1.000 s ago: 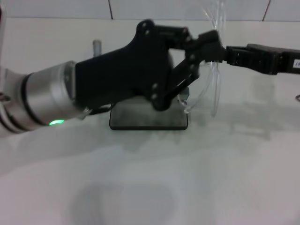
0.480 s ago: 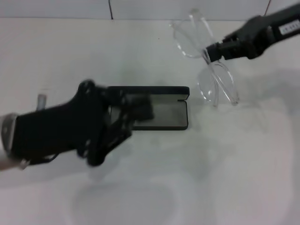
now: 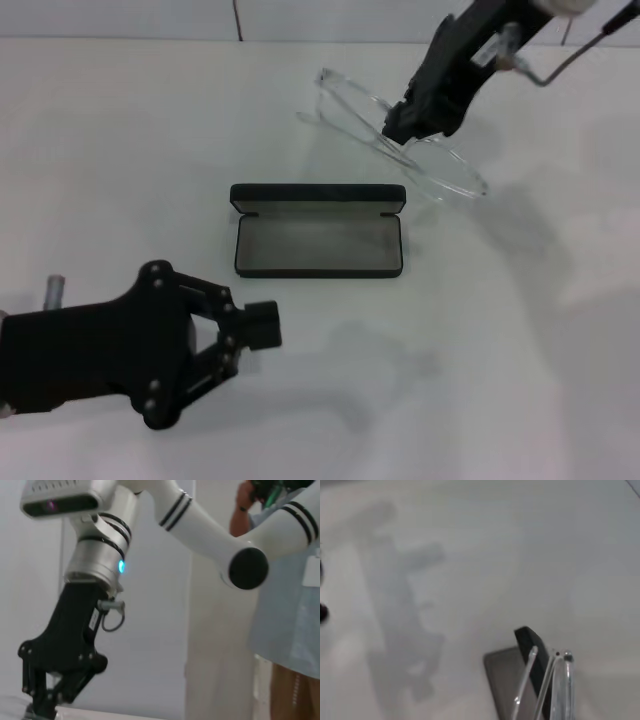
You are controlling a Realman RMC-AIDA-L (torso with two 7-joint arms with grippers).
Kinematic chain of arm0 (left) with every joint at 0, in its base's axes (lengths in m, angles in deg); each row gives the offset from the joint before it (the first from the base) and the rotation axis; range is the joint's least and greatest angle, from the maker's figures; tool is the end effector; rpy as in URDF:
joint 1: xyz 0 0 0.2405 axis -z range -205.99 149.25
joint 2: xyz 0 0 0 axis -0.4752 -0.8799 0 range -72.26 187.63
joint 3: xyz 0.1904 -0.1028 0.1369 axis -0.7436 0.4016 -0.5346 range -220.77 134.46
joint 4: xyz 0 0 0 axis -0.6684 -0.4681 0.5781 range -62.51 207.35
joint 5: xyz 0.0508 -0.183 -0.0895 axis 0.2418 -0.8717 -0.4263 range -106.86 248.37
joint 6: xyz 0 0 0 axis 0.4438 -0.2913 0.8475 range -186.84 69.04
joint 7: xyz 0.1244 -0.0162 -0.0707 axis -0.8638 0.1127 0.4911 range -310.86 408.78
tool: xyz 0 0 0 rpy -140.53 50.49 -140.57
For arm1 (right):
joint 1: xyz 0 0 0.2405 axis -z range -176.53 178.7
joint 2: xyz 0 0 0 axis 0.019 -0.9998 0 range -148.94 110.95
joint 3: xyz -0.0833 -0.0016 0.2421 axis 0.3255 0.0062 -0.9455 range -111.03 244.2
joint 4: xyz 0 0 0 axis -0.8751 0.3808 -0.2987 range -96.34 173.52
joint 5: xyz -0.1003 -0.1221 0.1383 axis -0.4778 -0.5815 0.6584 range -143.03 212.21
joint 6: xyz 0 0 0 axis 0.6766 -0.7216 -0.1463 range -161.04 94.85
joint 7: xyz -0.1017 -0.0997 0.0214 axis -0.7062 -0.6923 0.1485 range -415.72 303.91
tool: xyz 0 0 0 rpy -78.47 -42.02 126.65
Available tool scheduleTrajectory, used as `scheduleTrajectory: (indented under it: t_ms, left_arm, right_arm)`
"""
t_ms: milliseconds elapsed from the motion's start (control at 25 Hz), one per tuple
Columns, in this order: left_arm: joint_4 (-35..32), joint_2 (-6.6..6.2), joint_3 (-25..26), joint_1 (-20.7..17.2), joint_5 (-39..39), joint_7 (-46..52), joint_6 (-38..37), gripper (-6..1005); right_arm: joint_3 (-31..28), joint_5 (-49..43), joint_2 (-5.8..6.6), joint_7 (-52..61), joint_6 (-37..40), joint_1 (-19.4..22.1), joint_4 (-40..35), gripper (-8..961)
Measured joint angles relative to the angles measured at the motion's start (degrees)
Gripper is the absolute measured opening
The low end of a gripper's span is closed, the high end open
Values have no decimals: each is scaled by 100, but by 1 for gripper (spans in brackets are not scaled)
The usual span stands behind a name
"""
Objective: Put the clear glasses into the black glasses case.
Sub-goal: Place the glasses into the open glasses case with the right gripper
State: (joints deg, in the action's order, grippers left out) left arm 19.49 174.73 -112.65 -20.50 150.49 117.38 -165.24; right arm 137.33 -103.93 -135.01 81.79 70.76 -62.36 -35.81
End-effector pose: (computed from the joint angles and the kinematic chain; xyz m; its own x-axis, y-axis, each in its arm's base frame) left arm -0.2392 0.2231 0.0199 0.6855 0.0553 0.7259 0.1251 -0.9912 -0.0426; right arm 0.0081 0.3819 0.0264 0.9469 -0.2021 0.2499 -0.1590 -0.9703 -0.1824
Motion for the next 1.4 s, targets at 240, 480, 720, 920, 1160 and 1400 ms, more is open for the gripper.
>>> scheduleTrajectory:
  t_ms: [240, 480, 720, 920, 1160, 1400]
  left_arm:
    - [-13, 30, 318, -106, 11, 34, -5, 74]
    - [-120, -97, 426, -184, 47, 49, -15, 75]
    - [-791, -201, 818, -240, 651, 508, -21, 75]
    - [-1104, -105, 1222, -226, 1040, 746, -28, 78]
    - [-1107, -102, 1249, -199, 1039, 767, -28, 152]
    - [-1077, -88, 1248, -155, 1052, 750, -27, 258]
  right_arm:
    - [1714, -15, -12, 321, -1049, 493, -699, 53]
    - [2530, -48, -14, 499, -1300, 1350, -1614, 54]
    - [2846, -107, -17, 512, -1634, 1953, -1854, 53]
    - [3435, -440, -23, 678, -2157, 2114, -1771, 53]
    - [3660, -512, -27, 738, -2367, 2055, -1709, 54]
    - [3865, -728, -27, 741, -2556, 1846, -1607, 53]
